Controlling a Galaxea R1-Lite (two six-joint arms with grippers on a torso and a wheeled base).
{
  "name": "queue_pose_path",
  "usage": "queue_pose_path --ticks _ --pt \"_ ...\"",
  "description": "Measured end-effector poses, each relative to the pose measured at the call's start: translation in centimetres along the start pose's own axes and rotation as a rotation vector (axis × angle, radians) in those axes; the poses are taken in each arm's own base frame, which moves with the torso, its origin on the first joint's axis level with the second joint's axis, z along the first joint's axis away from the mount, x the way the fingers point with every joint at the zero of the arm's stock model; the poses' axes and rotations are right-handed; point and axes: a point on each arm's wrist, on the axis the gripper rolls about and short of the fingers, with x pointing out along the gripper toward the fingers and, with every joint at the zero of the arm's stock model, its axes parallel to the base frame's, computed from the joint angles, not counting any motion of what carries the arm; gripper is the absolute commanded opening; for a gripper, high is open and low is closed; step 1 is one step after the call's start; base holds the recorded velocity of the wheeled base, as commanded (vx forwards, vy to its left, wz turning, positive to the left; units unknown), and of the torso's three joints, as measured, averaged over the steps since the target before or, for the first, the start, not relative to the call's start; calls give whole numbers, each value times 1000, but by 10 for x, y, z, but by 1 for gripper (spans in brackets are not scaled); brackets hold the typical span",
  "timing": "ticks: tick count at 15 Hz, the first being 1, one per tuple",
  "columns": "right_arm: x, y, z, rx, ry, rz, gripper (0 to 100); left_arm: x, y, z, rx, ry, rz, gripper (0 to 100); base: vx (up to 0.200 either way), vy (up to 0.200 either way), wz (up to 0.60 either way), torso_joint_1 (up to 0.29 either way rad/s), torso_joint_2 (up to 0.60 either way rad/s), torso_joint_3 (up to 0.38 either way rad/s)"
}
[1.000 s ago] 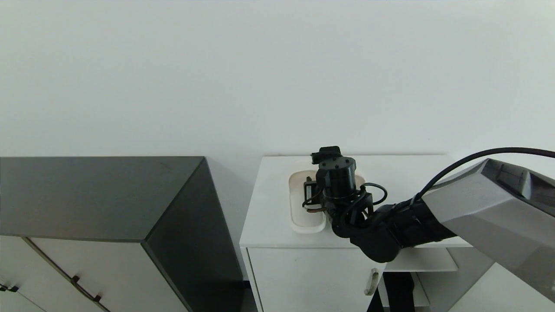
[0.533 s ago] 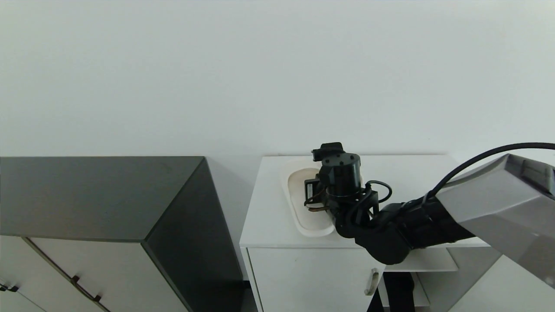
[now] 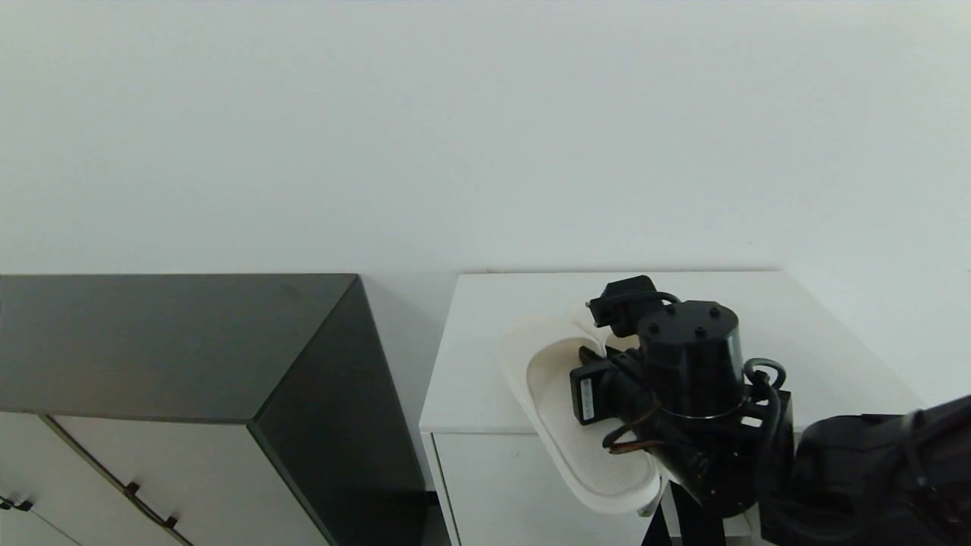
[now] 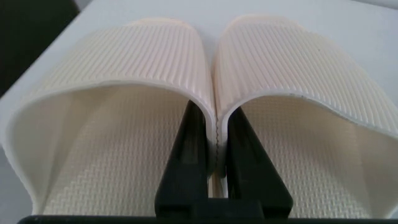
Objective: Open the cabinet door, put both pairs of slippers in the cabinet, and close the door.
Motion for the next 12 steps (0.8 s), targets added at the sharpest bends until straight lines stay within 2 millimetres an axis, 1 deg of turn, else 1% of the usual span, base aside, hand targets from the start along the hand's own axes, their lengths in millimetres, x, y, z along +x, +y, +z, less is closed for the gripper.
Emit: queue_pose_path --ticks 2,3,6,12 --pt "-19 7 -1 -8 0 50 0 0 0 0 0 0 0 0 0 0 0 0 0 0" --pt "-25 9 -1 -9 -3 62 0 0 0 0 0 0 1 0 0 0 0 0 0 0" --pt "-29 8 -1 1 -3 69 0 0 0 0 0 0 0 0 -200 0 0 6 2 -2" --pt "-29 8 -3 -1 2 67 0 0 0 0 0 0 0 0 -200 0 0 -4 0 4"
